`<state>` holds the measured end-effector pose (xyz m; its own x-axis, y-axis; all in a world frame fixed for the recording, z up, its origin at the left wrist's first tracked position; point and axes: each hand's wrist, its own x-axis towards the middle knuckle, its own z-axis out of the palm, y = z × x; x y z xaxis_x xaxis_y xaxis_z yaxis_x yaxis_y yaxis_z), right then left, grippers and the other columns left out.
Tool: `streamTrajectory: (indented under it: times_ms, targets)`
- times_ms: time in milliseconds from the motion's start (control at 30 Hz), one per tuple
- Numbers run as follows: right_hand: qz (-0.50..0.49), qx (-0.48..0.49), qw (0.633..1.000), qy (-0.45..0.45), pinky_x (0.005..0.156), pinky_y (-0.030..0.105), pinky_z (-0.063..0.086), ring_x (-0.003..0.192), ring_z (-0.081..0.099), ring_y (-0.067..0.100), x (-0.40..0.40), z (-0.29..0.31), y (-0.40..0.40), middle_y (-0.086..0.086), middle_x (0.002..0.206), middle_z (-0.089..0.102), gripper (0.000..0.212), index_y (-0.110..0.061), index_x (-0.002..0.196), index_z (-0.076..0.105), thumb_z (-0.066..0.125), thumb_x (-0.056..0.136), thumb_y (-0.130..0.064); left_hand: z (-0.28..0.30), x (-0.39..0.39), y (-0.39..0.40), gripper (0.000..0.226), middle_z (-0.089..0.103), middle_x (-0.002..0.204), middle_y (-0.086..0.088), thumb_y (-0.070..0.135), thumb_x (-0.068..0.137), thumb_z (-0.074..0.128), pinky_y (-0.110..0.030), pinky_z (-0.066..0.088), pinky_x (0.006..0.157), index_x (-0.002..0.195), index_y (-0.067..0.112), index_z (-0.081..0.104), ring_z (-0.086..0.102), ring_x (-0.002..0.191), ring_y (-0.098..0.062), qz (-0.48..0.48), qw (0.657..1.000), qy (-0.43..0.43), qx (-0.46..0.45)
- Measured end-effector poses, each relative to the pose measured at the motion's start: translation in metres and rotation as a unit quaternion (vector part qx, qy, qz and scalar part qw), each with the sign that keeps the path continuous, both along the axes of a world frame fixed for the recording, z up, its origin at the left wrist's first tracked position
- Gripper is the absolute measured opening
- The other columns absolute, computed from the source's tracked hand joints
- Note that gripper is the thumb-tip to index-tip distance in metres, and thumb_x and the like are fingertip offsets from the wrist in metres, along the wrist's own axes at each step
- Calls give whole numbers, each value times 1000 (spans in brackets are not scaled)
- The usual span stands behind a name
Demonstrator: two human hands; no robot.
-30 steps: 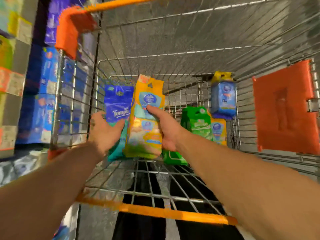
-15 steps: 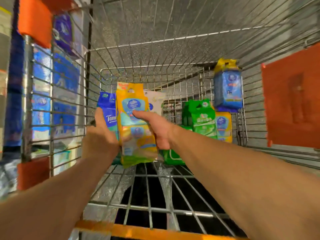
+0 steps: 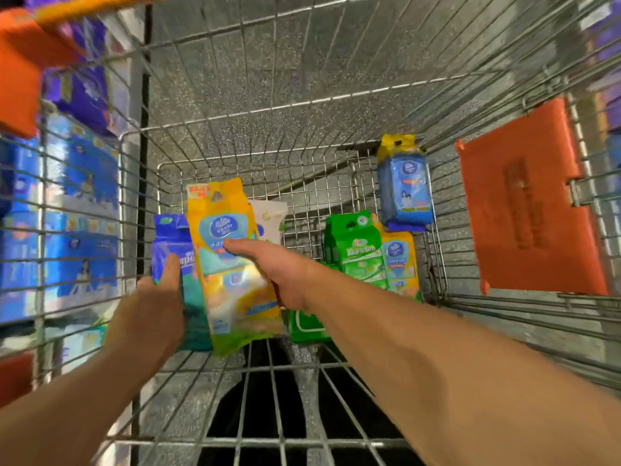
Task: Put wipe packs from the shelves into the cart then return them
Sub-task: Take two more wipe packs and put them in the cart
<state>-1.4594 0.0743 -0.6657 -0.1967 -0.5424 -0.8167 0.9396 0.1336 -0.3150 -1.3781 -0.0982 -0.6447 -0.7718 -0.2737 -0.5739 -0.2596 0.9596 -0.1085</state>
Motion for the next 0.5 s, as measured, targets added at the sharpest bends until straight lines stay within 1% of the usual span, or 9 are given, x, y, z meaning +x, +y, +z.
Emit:
streamTrajectory:
  times_ms: [67,100,167,233,267,333,400,433,500]
  targets:
    - [-6,2,1000,16,56,22,55,65,67,13,-7,5,15,-4,87,71,18,-26,99,69,57,95,-39,2,0,2,70,58,99,-26,11,80,68,-49,51,75,144,7,40,63,91,-47,10,1000,-23,-12]
    - [-10,-2,1000,17,56,24,56,66,68,14,-10,7,26,-1,90,72,18,-24,101,70,56,96,-34,3,0,2,62,59,98,-27,13,77,71,-49,51,74,135,3,50,63,89,-48,14,1000,-21,-4]
    - [-26,-4,1000,16,56,27,58,65,68,16,-16,14,55,5,90,72,20,-18,102,69,51,94,-19,7,2,1,41,57,91,-28,17,71,76,-52,55,69,106,-2,65,63,77,-48,13,1000,12,11]
    - [-31,26,999,31,60,28,59,67,67,18,-22,23,91,7,88,72,22,-13,99,68,49,88,-9,12,4,1,33,53,86,-26,25,64,71,-48,53,60,84,-1,68,60,62,-43,-27,998,54,15]
    - [-33,49,997,39,62,29,59,68,67,18,-26,27,111,7,90,71,22,-11,99,67,51,84,-7,16,5,4,33,52,84,-24,28,61,66,-45,51,57,79,0,68,58,59,-40,-41,997,57,30]
    - [-60,83,994,45,63,29,61,68,68,19,-33,34,148,7,89,72,24,-10,103,65,51,83,-4,25,0,20,31,56,80,-17,34,64,57,-40,50,58,77,7,66,60,61,-38,-68,994,65,60]
    - [-97,114,987,54,64,31,62,69,71,21,-39,38,183,8,90,73,28,-6,108,65,49,86,1,30,-11,49,32,61,76,-6,44,68,50,-36,49,64,78,17,63,64,72,-35,-22,989,33,139]
    - [-108,131,984,60,69,34,63,76,70,24,-41,38,200,11,99,72,34,-2,115,64,51,83,0,28,-16,65,35,63,74,-3,50,67,47,-33,48,66,78,20,62,65,76,-32,15,983,12,182]
    - [-114,177,974,84,83,41,58,90,66,32,-44,36,230,18,116,67,46,3,127,58,53,82,0,21,-29,100,35,65,73,2,56,69,47,-27,46,65,78,25,60,66,78,-25,36,968,-29,245]
